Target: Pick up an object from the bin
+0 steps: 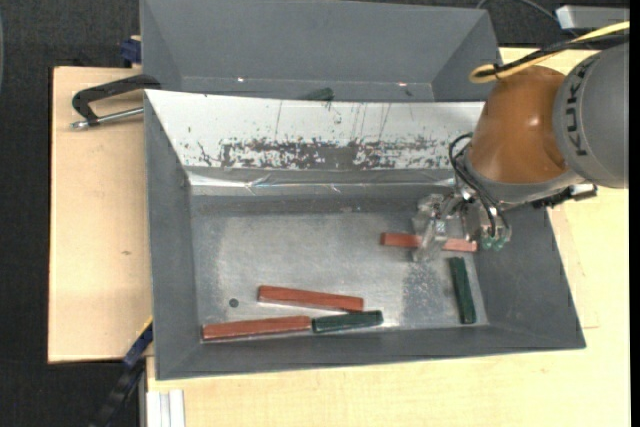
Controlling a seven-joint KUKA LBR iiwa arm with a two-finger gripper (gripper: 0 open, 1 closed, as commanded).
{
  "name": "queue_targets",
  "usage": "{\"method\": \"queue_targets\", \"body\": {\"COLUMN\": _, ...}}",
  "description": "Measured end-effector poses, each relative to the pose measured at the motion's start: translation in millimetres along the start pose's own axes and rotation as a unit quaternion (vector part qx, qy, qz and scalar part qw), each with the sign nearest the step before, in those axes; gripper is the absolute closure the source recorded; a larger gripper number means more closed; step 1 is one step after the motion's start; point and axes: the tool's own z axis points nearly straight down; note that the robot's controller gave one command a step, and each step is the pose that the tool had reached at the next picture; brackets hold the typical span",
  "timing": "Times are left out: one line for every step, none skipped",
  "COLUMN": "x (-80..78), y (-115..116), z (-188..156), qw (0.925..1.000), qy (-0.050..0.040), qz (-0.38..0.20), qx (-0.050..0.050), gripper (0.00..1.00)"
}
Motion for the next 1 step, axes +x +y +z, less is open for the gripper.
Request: {"method": "queue_targets", "body": {"x": 0.0, "y": 0.1, "z": 0.0, "qw": 1.0000, "qy": 0.0000, "qz": 0.000, "qx": 0.000, "gripper": 1.00}}
